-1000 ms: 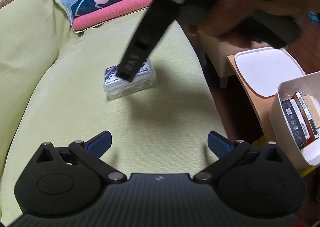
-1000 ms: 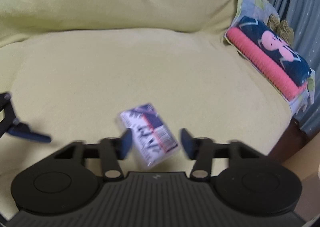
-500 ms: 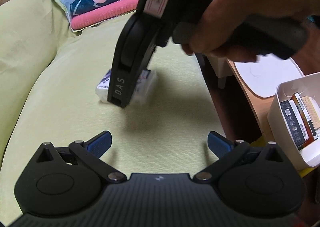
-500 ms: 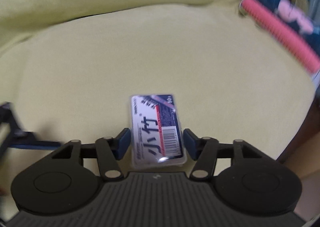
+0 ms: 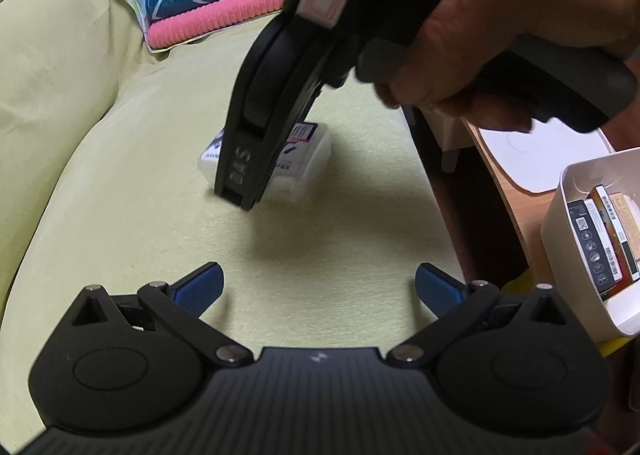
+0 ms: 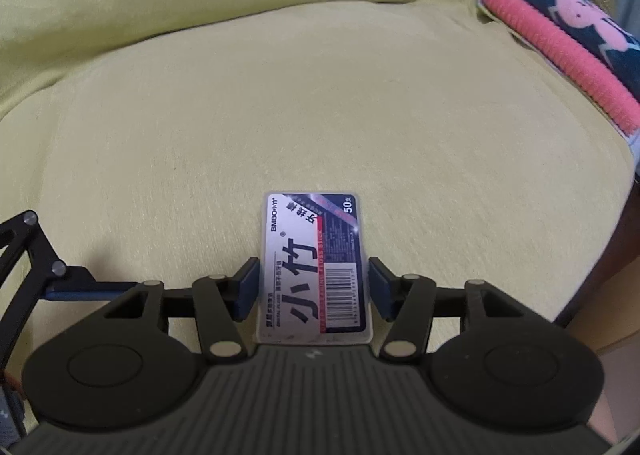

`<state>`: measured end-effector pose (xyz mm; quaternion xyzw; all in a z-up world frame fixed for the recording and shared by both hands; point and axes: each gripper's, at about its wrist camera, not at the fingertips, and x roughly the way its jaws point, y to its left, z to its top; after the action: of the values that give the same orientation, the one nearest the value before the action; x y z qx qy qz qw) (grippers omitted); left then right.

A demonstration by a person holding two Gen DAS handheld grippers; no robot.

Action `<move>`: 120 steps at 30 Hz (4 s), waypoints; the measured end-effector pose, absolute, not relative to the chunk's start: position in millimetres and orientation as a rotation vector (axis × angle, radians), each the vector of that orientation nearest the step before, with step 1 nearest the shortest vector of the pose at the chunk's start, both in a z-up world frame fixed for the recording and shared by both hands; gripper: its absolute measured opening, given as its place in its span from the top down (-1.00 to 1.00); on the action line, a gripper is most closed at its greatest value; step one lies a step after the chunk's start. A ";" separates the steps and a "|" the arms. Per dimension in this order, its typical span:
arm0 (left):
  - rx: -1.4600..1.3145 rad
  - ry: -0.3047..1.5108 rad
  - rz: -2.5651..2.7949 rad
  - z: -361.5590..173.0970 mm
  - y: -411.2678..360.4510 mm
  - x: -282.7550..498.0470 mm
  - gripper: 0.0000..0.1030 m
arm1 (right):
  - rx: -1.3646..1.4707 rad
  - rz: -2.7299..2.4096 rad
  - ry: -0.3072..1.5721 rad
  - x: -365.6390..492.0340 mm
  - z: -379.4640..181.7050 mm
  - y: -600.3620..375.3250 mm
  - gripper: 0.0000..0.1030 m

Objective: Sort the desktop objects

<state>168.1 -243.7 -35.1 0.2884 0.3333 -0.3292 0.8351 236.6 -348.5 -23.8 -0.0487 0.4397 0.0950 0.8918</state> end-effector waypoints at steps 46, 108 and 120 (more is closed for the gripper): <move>1.106 0.305 -1.521 -125.4 -505.9 -5.9 -0.99 | 0.612 -0.592 0.881 -205.8 -128.4 -589.2 -0.03; 1.223 0.268 -1.521 -142.8 -495.5 -4.9 -0.99 | -0.075 -0.299 1.348 -126.6 -225.5 -530.3 -0.05; 1.239 0.267 -1.522 -144.6 -495.9 -6.3 -0.99 | -0.454 -0.098 1.429 -129.4 -231.2 -490.1 -0.04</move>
<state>-6.3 -495.9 -144.6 0.5229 0.1126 -0.6426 0.5486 -129.4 -490.1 -231.2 -0.2062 0.6490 -0.0443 0.7310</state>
